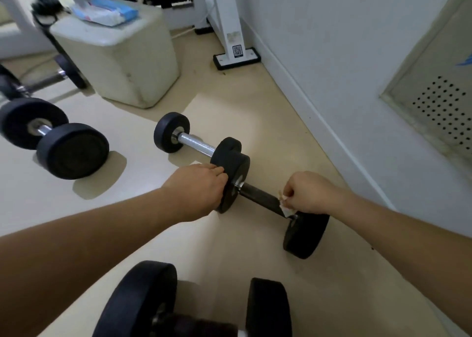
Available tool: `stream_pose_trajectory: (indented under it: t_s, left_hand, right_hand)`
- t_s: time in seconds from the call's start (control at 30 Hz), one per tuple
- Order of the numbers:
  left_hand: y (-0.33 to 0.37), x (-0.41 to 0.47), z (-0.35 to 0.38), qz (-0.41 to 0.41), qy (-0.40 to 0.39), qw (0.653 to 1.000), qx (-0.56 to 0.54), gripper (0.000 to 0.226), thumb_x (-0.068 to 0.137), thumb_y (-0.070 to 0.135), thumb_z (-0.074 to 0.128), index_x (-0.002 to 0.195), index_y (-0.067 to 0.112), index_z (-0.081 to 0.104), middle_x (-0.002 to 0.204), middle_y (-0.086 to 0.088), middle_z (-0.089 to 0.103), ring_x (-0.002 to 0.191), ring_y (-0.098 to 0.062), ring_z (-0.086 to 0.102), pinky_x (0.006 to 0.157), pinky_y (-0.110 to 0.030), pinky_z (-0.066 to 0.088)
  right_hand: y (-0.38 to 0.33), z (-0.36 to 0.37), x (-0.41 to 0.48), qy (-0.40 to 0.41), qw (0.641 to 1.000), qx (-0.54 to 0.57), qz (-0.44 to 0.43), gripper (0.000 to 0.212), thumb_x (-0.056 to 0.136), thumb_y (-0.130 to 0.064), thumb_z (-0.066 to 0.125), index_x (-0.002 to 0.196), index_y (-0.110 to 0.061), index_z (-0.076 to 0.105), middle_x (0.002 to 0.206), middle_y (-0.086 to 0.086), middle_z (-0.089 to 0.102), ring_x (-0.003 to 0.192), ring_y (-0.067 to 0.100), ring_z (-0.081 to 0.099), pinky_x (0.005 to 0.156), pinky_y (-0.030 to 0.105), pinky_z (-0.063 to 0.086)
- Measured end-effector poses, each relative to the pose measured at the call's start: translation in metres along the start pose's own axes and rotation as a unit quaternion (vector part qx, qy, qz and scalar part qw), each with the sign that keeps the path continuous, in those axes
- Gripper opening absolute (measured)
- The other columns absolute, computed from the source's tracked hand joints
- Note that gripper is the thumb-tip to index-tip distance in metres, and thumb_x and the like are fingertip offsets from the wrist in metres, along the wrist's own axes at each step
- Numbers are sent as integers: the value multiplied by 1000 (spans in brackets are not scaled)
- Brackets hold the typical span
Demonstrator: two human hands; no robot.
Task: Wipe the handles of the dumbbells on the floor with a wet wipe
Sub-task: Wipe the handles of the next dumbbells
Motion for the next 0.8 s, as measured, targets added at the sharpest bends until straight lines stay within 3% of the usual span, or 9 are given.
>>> stream_pose_trajectory:
  t_s: [0.07,0.13,0.2,0.3,0.43,0.53,0.6,0.7,0.8]
  left_hand:
    - [2,-1,-2,-50,-31,998,-22,17,95,36,44,104,22,48,90,2,59,78,-15,55,65,-29,48]
    - [10,-1,1,-90,-48,994,-24,27,95,39,46,116,22,44,84,1,55,72,-15,53,57,-28,41]
    - [17,-10,11,-110,-48,993,-7,44,94,40,50,131,21,36,91,-1,56,77,-16,51,59,-27,37]
    - [24,-36,29,-131,-4,991,-1,61,94,42,51,145,21,25,107,-1,61,93,-19,55,70,-29,45]
    - [33,-42,30,-188,27,982,-7,58,95,44,46,147,26,26,112,-1,60,100,-20,55,77,-29,37]
    - [60,-40,22,-242,71,967,-45,50,94,50,41,139,27,39,116,-2,55,106,-22,51,84,-33,39]
    - [100,-45,25,-190,79,972,-113,46,93,51,37,129,26,49,117,-2,54,109,-23,50,87,-37,41]
    - [147,-63,43,-110,-32,963,-243,46,95,51,25,124,29,54,123,-1,56,113,-22,51,93,-40,43]
    - [146,-73,60,-88,-57,962,-252,55,93,49,16,95,22,64,90,3,66,85,-21,60,77,-38,51]
  right_hand:
    - [-5,4,-10,-2,999,-28,-36,16,84,-30,61,74,-22,71,62,-5,58,62,16,54,52,25,36]
    - [-7,9,-11,0,998,-23,-57,15,84,-31,63,79,-22,73,64,-6,60,61,14,54,55,25,38]
    - [-11,16,-3,-2,997,28,-69,13,83,-29,66,87,-22,76,77,-5,69,70,13,60,63,26,46]
    - [-33,28,18,-3,993,44,-110,12,82,-19,65,85,-15,76,86,3,73,79,20,65,74,34,54]
    - [-57,38,44,8,986,139,-94,18,83,-12,61,66,-14,66,74,6,67,77,22,62,64,29,45]
    - [-41,37,40,-29,973,204,-101,10,80,-14,68,85,-6,70,83,12,70,75,16,62,74,35,51]
    - [-34,32,33,-69,964,225,-125,22,75,-8,75,96,-15,70,90,1,72,84,9,64,80,28,51]
    - [-38,29,34,-61,972,183,-134,26,73,-7,76,84,-27,63,86,-4,69,82,9,65,75,22,51]
    - [-42,36,28,-35,965,224,-132,27,72,-3,76,74,-28,64,76,-6,68,73,11,64,78,28,52]
Point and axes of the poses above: each hand's wrist, its own x-axis towards the middle knuckle, its own z-axis out of the palm, y = z × x, the point moved 1 cm from there along x, towards the middle knuckle
